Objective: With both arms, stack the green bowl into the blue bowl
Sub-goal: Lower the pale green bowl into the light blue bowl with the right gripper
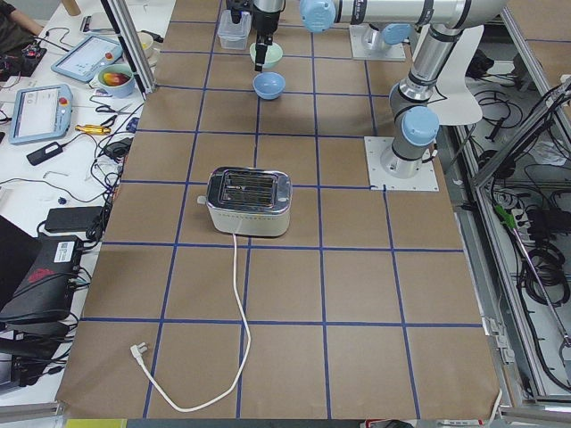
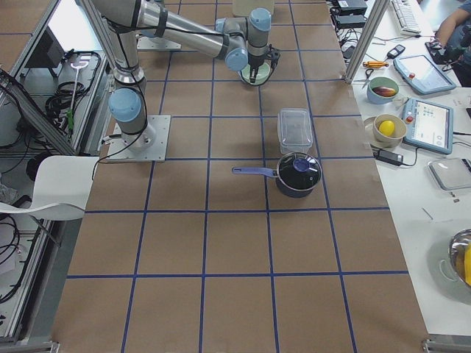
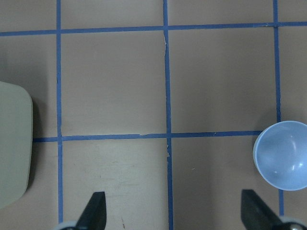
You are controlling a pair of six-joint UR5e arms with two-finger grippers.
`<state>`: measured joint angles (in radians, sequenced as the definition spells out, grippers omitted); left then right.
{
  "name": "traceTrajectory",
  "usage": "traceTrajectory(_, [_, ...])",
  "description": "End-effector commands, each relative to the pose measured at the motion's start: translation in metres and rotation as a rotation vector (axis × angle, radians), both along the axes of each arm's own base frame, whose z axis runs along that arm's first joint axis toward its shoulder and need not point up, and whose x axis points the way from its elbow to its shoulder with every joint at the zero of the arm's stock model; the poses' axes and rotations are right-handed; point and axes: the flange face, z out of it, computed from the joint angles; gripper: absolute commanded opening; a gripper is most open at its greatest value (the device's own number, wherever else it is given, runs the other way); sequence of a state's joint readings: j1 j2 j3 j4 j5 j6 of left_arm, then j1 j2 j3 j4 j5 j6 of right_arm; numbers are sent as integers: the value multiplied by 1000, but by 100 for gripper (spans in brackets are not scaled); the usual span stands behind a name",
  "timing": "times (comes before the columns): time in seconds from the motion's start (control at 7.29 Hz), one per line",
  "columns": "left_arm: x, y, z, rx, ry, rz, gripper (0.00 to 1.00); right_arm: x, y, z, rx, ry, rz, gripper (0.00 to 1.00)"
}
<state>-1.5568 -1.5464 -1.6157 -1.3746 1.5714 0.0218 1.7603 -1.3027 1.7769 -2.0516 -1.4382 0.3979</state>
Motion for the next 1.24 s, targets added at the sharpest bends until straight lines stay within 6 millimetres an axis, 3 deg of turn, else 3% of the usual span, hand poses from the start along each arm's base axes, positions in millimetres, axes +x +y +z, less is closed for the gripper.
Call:
traceTrajectory(0.0, [-1, 0, 1, -2, 4, 1, 100, 41, -2, -24, 36, 9, 23, 0])
traceTrajectory(0.27, [5, 1, 6, -11, -4, 2, 100, 44, -1, -43, 77, 18, 47, 0])
traceTrajectory(0.41, [5, 1, 7, -11, -4, 2, 100, 44, -2, -47, 90, 18, 47, 8])
traceTrajectory(0.55, [5, 1, 7, -11, -4, 2, 100, 45, -2, -48, 90, 18, 47, 52])
traceTrajectory(0.69, [3, 1, 6, -10, -4, -1, 100, 45, -2, -48, 91, 20, 46, 70])
traceTrajectory(0.82, [2, 1, 6, -10, -4, -2, 100, 45, -4, -40, 74, 14, 46, 100])
traceTrajectory(0.96, [2, 1, 6, -10, -4, -2, 100, 46, -20, -6, 44, 13, 43, 100])
traceTrajectory(1.1, [2, 2, 5, -8, -4, -2, 100, 43, -37, 40, 69, 29, 52, 100])
